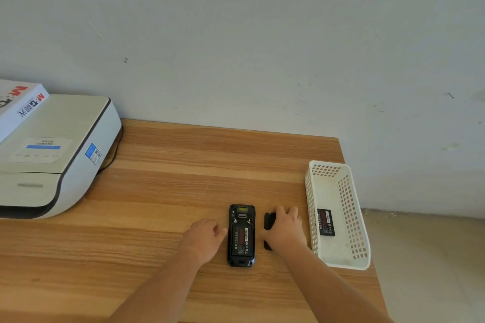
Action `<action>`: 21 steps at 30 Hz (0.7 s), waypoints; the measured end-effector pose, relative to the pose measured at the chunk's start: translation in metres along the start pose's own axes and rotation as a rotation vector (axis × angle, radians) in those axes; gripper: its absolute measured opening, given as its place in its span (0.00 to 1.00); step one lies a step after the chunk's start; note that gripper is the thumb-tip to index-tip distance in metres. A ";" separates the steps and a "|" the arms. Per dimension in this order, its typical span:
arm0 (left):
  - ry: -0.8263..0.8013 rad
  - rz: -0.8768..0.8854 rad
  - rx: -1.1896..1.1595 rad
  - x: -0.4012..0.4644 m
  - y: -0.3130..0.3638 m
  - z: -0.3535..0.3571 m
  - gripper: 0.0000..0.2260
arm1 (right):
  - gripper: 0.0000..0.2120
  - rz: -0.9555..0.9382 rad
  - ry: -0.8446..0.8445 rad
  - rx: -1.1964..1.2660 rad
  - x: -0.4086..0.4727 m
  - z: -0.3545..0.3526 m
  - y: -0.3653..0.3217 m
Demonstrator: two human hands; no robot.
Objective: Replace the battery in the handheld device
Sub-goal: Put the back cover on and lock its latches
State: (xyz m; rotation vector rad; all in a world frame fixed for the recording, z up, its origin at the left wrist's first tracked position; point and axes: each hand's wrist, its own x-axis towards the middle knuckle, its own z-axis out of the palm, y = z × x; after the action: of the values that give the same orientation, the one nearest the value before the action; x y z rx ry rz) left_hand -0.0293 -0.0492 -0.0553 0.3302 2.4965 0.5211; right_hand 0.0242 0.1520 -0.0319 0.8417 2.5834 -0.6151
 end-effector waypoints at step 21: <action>-0.049 -0.023 -0.090 -0.004 -0.015 -0.012 0.11 | 0.30 -0.140 -0.085 -0.017 -0.016 0.032 -0.047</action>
State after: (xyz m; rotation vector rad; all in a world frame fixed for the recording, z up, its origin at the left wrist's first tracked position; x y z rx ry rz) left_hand -0.0345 -0.0679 -0.0504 0.2753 2.4184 0.6068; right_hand 0.0133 0.0938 -0.0376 0.6194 2.5811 -0.6528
